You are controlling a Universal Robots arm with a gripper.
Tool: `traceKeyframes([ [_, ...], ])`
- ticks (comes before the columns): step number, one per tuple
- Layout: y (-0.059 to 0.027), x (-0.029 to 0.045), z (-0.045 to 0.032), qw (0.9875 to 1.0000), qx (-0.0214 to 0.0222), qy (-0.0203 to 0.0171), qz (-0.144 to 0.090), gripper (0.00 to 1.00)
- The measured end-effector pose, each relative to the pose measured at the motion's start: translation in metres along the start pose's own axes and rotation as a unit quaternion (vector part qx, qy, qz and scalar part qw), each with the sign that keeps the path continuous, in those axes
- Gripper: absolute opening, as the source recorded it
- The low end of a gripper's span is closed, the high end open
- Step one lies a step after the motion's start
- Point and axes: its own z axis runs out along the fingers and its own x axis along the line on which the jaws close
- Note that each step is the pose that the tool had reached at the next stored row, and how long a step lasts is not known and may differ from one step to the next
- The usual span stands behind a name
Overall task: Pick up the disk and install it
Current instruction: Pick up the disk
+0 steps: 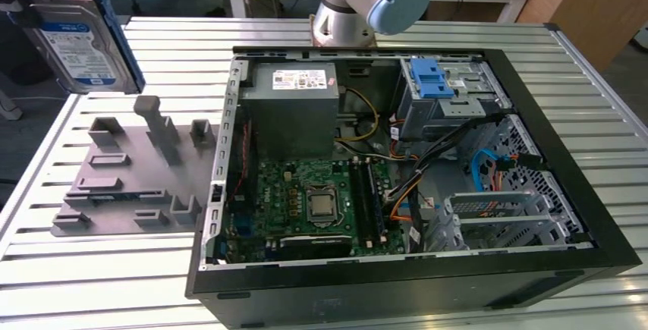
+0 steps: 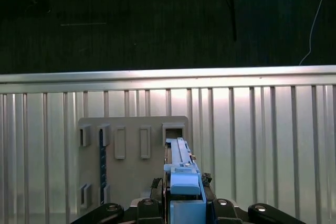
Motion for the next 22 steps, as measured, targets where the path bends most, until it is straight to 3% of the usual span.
traceKeyframes([
  [22, 0.0003, 0.0002, -0.0361, 1.0000, 0.0001, 0.0000, 0.000, 0.37],
])
